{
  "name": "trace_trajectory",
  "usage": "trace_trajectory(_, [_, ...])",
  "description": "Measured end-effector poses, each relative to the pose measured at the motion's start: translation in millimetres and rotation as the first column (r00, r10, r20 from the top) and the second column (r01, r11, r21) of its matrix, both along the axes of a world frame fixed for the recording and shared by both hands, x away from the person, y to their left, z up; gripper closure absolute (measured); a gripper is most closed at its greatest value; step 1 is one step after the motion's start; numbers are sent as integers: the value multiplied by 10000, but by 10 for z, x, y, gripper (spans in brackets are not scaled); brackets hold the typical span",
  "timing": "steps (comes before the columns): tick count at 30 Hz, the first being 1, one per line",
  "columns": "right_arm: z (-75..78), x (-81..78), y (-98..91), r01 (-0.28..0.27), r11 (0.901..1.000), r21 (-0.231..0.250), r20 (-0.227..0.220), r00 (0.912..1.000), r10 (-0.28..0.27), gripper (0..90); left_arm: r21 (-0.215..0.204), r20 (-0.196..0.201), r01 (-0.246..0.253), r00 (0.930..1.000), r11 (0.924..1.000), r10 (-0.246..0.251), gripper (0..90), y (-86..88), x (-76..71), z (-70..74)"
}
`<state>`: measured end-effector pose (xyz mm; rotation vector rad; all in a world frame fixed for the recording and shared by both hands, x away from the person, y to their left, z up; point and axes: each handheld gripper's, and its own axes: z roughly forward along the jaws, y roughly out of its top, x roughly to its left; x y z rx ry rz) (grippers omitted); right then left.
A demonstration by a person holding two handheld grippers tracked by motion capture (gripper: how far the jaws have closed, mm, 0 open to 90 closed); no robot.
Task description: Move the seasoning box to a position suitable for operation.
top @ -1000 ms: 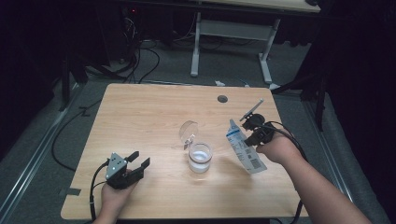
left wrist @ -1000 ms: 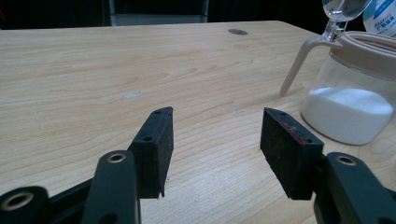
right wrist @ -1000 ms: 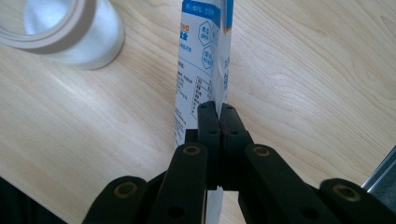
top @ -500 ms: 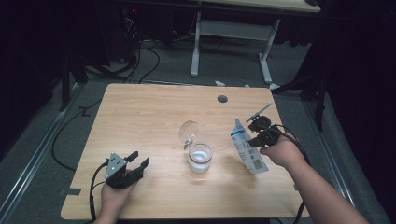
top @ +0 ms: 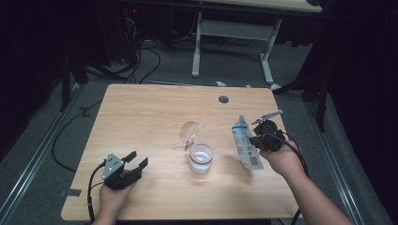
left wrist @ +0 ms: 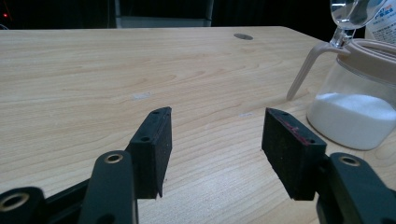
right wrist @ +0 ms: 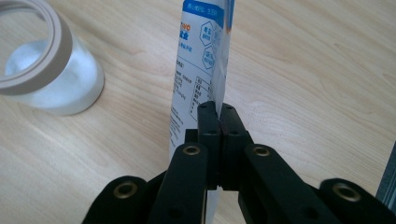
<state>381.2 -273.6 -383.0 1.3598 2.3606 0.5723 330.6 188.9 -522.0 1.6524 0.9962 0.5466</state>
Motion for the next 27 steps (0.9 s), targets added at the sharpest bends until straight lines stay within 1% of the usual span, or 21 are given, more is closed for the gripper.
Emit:
trace_trajectory(1, [-4, -17, 1, 21, 10000, -18, 175, 9998, -21, 897, 16, -5, -12, 10000, 10000, 12, 433, 5, 2, 0])
trace_trajectory(3, [-13, -52, -13, 95, 9997, 236, 517, 9986, -107, 898, -22, 2, -27, 10000, 10000, 27, 434, 11, 5, 0])
trace_trajectory(4, [-19, -60, -16, 101, 9997, 230, 627, 9980, -116, 898, -18, 1, -29, 10000, 10000, 29, 433, 11, 5, 0])
trace_trajectory(6, [-37, -76, -25, 159, 9995, 284, 773, 9968, -181, 898, -5, -15, -14, 10000, 10000, 14, 433, 7, 3, -2])
trace_trajectory(7, [-46, -88, -23, 146, 9996, 239, 938, 9955, -168, 898, 19, -18, 0, 10000, 10000, 0, 434, 6, 2, -3])
trace_trajectory(8, [-57, -103, -28, 157, 9989, 449, 1013, 9947, -202, 898, 14, -23, 9, 10000, 10000, -9, 434, 4, 2, -4])
trace_trajectory(9, [-70, -115, -29, 183, 9984, 535, 1070, 9940, -240, 898, 4, -30, 13, 10000, 10000, -13, 434, 3, 2, -5])
trace_trajectory(11, [-97, -138, -25, 201, 9982, 558, 1230, 9920, -269, 898, 6, -23, 25, 10000, 10000, -25, 434, 0, 3, -7])
trace_trajectory(13, [-120, -164, -29, 238, 9964, 818, 1421, 9892, -353, 898, 6, -29, 88, 10000, 10000, -88, 433, -4, 3, -9])
trace_trajectory(16, [-171, -198, -39, 367, 9934, 1084, 1681, 9843, -547, 898, 66, -6, 178, 9998, 9998, -178, 431, -16, -1, -9])
trace_trajectory(20, [-256, -241, -48, 428, 9866, 1577, 1932, 9784, -733, 898, 66, 24, 189, 9998, 9998, -189, 431, -17, -3, -8])
trace_trajectory(22, [-294, -274, -46, 361, 9842, 1735, 2181, 9731, -742, 898, 53, 41, 173, 9998, 9998, -173, 431, -10, -2, -8])
trace_trajectory(24, [-324, -311, -36, 281, 9850, 1701, 2467, 9665, -702, 898, 30, 36, 161, 9999, 9999, -161, 432, -7, -2, -8])
trace_trajectory(27, [-369, -352, -41, 305, 9804, 1946, 2695, 9594, -833, 899, 33, 43, 178, 9998, 9998, -178, 432, -9, -4, -8])
